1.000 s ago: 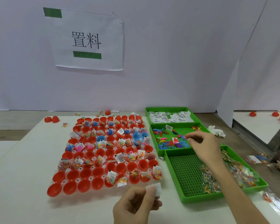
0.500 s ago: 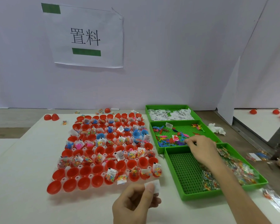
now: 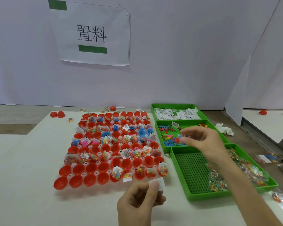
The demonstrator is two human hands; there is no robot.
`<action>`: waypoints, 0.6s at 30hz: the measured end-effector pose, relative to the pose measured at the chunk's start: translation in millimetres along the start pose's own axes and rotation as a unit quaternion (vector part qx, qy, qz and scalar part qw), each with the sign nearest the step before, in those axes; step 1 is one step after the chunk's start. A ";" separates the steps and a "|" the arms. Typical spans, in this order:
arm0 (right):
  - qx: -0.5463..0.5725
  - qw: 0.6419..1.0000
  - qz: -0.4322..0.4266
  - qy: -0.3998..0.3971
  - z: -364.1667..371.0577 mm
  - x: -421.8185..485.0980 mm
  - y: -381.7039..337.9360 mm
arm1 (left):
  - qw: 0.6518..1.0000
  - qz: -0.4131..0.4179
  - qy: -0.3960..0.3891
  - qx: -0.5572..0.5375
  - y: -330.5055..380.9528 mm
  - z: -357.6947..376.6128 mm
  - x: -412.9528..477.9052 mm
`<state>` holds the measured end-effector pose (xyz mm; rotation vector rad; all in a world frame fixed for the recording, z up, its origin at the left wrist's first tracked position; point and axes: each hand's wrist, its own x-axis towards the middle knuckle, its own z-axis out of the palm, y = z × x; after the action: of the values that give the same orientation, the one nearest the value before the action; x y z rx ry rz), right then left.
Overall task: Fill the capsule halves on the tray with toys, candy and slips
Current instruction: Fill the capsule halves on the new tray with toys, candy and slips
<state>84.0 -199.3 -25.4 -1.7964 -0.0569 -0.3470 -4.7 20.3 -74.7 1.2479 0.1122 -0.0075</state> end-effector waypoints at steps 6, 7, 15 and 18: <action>0.096 0.945 -0.012 -0.312 23.7 -23.9 -26.4 | 1.000 -0.002 0.026 -0.014 -3.2 -1.9 1.5; 0.090 0.934 -0.018 -0.344 28.1 -27.1 -29.4 | 0.999 0.003 0.032 -0.013 -3.3 -1.9 1.9; 0.032 0.941 -0.045 -0.334 50.9 -36.9 -30.8 | 0.997 0.034 0.069 -0.022 -4.2 -2.1 1.9; 0.020 0.940 -0.043 -0.339 53.0 -39.0 -33.7 | 0.995 0.042 0.079 -0.036 -2.8 -2.2 1.7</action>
<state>50.1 -134.3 -15.2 -1.8007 -0.6239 0.2268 -3.4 21.5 -78.2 1.1793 0.1953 0.1663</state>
